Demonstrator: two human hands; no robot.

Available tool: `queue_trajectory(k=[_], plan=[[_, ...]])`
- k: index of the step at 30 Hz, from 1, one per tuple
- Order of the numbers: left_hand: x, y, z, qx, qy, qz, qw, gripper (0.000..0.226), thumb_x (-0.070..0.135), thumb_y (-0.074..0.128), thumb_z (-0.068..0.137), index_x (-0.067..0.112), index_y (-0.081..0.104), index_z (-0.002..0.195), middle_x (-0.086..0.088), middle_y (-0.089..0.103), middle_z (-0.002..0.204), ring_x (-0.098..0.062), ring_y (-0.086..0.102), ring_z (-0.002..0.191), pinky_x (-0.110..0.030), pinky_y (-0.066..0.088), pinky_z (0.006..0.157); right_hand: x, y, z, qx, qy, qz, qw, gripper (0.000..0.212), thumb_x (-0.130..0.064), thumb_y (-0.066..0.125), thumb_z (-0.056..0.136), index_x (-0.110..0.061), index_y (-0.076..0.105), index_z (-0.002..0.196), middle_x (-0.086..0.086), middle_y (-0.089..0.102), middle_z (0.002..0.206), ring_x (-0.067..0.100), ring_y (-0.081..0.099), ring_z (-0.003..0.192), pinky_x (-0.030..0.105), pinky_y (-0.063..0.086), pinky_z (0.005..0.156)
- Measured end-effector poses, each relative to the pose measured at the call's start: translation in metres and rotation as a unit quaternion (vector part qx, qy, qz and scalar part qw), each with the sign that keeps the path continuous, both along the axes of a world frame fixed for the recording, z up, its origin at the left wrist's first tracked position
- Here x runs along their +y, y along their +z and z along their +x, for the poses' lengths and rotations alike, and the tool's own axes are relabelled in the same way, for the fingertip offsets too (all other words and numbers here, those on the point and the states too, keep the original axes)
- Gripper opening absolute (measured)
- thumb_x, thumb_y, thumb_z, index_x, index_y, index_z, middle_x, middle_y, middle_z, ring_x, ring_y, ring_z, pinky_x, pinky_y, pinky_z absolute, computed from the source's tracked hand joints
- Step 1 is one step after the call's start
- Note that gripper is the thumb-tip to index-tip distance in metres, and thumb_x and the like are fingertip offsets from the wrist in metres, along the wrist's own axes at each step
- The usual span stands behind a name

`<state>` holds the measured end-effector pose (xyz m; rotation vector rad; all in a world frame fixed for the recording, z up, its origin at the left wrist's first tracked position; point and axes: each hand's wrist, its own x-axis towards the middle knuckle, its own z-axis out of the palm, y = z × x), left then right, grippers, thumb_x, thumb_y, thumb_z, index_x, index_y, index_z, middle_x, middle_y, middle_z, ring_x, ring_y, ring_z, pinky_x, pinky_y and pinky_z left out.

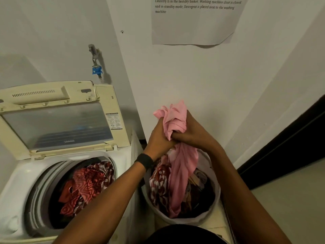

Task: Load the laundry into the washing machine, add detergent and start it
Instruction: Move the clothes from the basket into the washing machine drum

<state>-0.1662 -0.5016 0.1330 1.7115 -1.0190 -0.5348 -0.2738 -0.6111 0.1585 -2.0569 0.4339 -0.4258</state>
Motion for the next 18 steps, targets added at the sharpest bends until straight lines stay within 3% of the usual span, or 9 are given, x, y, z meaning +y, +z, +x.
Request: queue_trajectory(k=[2,4,7,9,12,14,16,18], plan=[[0.000,-0.003,0.002,0.003,0.051,-0.004,0.999,0.064,0.053,0.058,0.080,0.016,0.058,0.132,0.005,0.067,0.119,-0.004,0.063,0.109,-0.023,0.052,0.096,-0.001,-0.012,-0.006,-0.018,-0.065,-0.064,0.996,0.075,-0.060,0.074,0.075,-0.028,0.050,0.139,-0.004,0.053,0.127,0.015,0.051,0.119,0.033,0.045,0.101],[0.001,-0.003,0.002,0.021,0.096,-0.020,0.995,0.057,0.048,0.056,0.083,0.012,0.065,0.126,0.000,0.072,0.113,-0.015,0.067,0.104,-0.026,0.054,0.089,0.001,-0.033,-0.018,-0.044,-0.099,-0.024,0.994,0.079,-0.064,0.080,0.071,-0.029,0.049,0.135,-0.004,0.047,0.128,0.012,0.048,0.122,0.031,0.049,0.100],[-0.001,0.000,0.003,0.046,0.118,-0.047,0.991,0.037,0.029,0.061,0.090,0.011,0.067,0.122,-0.001,0.074,0.109,-0.012,0.069,0.097,-0.025,0.054,0.084,0.018,-0.076,-0.030,-0.013,-0.067,0.125,0.990,0.109,-0.047,0.092,0.070,-0.033,0.024,0.154,-0.020,0.040,0.146,-0.007,0.045,0.132,0.015,0.047,0.103],[-0.004,0.004,0.005,0.044,0.125,-0.053,0.990,0.022,0.018,0.063,0.097,0.010,0.068,0.117,0.002,0.073,0.101,-0.004,0.066,0.087,-0.018,0.051,0.076,0.036,-0.111,-0.031,0.049,-0.073,0.157,0.984,0.104,-0.042,0.091,0.074,-0.036,0.024,0.154,-0.029,0.044,0.141,-0.011,0.049,0.125,0.007,0.045,0.096],[-0.006,0.012,0.007,0.040,0.136,-0.074,0.987,0.018,0.012,0.063,0.099,0.008,0.068,0.116,0.001,0.071,0.098,-0.004,0.064,0.083,-0.016,0.049,0.073,0.052,-0.159,-0.034,0.129,-0.093,0.162,0.974,0.066,-0.037,0.073,0.094,-0.024,0.041,0.151,-0.010,0.055,0.140,0.012,0.056,0.129,0.022,0.046,0.099],[-0.002,0.015,0.012,0.044,0.149,-0.082,0.984,0.018,0.014,0.063,0.099,0.012,0.067,0.117,-0.002,0.072,0.102,-0.011,0.066,0.088,-0.018,0.051,0.074,0.051,-0.168,-0.041,0.154,-0.108,0.142,0.972,0.048,-0.029,0.055,0.106,-0.016,0.044,0.150,0.004,0.054,0.145,0.021,0.051,0.136,0.021,0.038,0.100],[0.004,0.016,0.022,0.016,0.180,-0.079,0.980,0.026,0.027,0.062,0.095,0.016,0.064,0.119,-0.002,0.072,0.104,-0.013,0.066,0.089,-0.020,0.050,0.072,0.047,-0.154,-0.048,0.137,-0.116,0.111,0.978,0.048,-0.022,0.048,0.108,-0.009,0.039,0.153,0.006,0.047,0.150,0.019,0.043,0.139,0.011,0.029,0.102],[0.010,0.010,0.039,-0.049,0.203,-0.053,0.977,0.039,0.037,0.061,0.090,0.018,0.060,0.124,-0.001,0.071,0.111,-0.016,0.065,0.094,-0.025,0.050,0.074,0.039,-0.121,-0.049,0.091,-0.128,0.072,0.985,0.057,-0.030,0.048,0.102,-0.003,0.039,0.151,0.010,0.049,0.147,0.023,0.048,0.134,0.012,0.031,0.100]])
